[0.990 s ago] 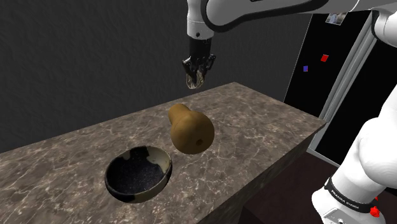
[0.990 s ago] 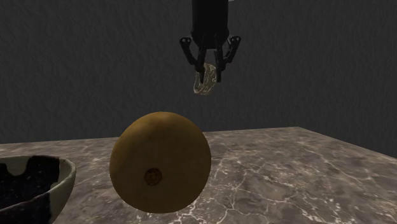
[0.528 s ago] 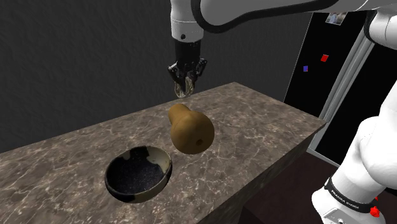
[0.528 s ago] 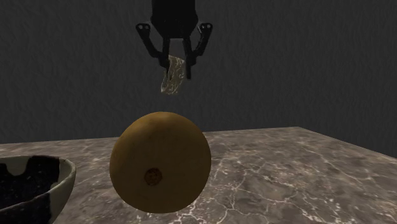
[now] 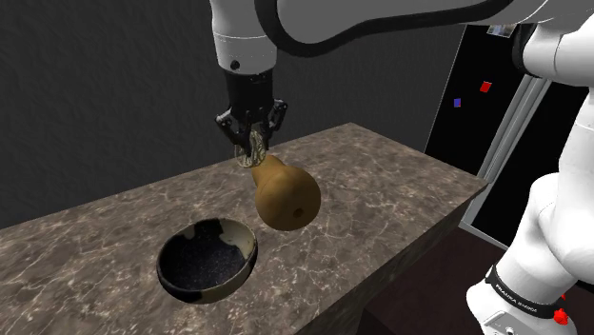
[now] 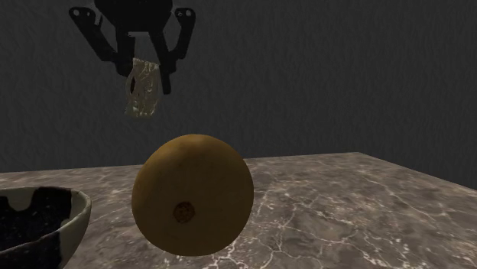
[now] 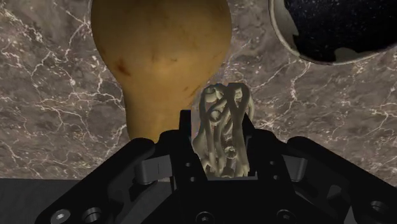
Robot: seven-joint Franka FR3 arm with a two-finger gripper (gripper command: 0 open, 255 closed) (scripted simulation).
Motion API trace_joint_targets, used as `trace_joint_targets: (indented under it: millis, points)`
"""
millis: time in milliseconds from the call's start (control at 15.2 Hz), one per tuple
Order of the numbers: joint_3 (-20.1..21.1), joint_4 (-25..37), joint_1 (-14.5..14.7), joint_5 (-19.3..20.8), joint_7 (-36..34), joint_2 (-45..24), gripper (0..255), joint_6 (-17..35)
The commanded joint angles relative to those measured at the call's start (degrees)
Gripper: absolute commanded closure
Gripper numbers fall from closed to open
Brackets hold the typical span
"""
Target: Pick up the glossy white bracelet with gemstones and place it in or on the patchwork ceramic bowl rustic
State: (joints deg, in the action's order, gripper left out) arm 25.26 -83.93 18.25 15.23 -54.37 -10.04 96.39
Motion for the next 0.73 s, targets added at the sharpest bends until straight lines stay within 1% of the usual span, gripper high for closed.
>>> trace_joint_targets:
  millis: [0,198,396,594,660]
  points:
    - [1.15,2.72,2.27,1.14,-3.05,-1.86,255,-1.73]
    - [2.42,7.83,5.95,3.27,-7.03,-5.70,255,-4.33]
    - [3.33,14.26,10.27,5.73,-10.68,-10.32,255,-7.47]
    - [3.72,22.61,15.50,8.54,-13.79,-15.94,255,-11.37]
    - [3.67,27.28,18.22,9.94,-14.87,-18.90,255,-13.47]
